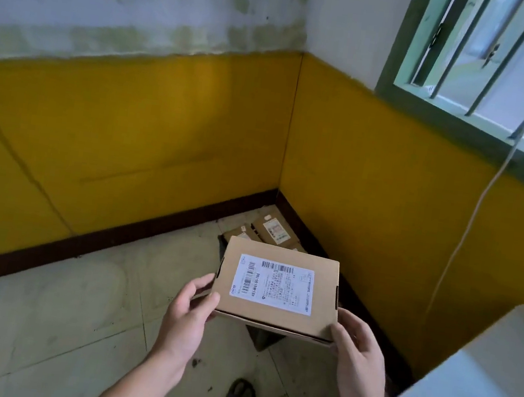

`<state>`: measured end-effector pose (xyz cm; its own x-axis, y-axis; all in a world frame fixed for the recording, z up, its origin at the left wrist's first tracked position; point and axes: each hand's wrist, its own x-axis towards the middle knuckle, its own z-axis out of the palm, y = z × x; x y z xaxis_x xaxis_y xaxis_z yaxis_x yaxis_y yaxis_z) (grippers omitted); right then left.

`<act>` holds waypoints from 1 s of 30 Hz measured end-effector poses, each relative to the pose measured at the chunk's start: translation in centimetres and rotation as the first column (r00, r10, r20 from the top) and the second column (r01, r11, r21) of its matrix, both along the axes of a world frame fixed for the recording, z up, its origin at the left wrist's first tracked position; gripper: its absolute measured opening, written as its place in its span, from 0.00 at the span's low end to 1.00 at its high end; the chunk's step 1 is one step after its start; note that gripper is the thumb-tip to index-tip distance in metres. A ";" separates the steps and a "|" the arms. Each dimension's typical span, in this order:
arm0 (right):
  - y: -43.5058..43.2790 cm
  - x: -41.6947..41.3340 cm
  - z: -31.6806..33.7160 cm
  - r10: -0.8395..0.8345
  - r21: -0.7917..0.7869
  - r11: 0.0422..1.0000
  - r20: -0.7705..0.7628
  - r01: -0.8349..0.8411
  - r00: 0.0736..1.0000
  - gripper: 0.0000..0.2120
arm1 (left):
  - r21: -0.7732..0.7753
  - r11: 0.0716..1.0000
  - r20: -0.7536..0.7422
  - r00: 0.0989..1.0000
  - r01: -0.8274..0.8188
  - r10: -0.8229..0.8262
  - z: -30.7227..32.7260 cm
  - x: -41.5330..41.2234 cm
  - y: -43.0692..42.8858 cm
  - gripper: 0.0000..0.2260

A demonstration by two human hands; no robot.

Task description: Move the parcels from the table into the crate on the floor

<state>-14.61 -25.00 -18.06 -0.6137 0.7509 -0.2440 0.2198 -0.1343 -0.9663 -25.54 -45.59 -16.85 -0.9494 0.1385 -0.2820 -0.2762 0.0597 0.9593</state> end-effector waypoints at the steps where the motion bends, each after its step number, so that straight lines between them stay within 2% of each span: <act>1: 0.4 -2.0 -0.6 -0.018 -0.009 1.000 0.005 0.018 1.000 0.09 | -0.018 1.000 -0.002 1.000 0.014 -0.014 -0.3 -2.3 0.7 0.12; 7: 2.9 -13.2 -2.6 -0.099 -0.076 0.992 0.058 0.103 0.993 0.09 | -0.136 0.983 0.030 0.992 0.125 -0.122 -2.0 -15.3 4.2 0.13; 16: 3.4 -25.1 -6.7 -0.232 -0.068 0.964 0.263 0.258 0.936 0.11 | -0.262 0.902 0.181 0.936 0.343 -0.303 -8.3 -30.1 7.0 0.13; 19: 2.6 -29.2 -9.5 -0.312 -0.081 0.931 0.327 0.355 0.892 0.12 | -0.318 0.806 0.231 0.865 0.499 -0.445 -11.9 -35.7 8.2 0.14; 23: 0.2 -33.3 -13.7 -0.417 -0.111 0.855 0.435 0.507 0.798 0.15 | -0.366 0.609 0.297 0.709 0.704 -0.640 -17.5 -42.8 9.9 0.14; 30: -1.7 -36.6 -22.8 -0.459 -0.109 0.772 0.587 0.626 0.667 0.14 | -0.401 0.353 0.433 0.514 0.846 -0.741 -28.5 -47.5 12.1 0.11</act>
<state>-51.26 -26.66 -40.90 0.1592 0.7539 -0.6373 0.4518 -0.6297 -0.6320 -73.07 -33.51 -45.38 -0.4113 0.5907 -0.6942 0.0467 0.7742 0.6312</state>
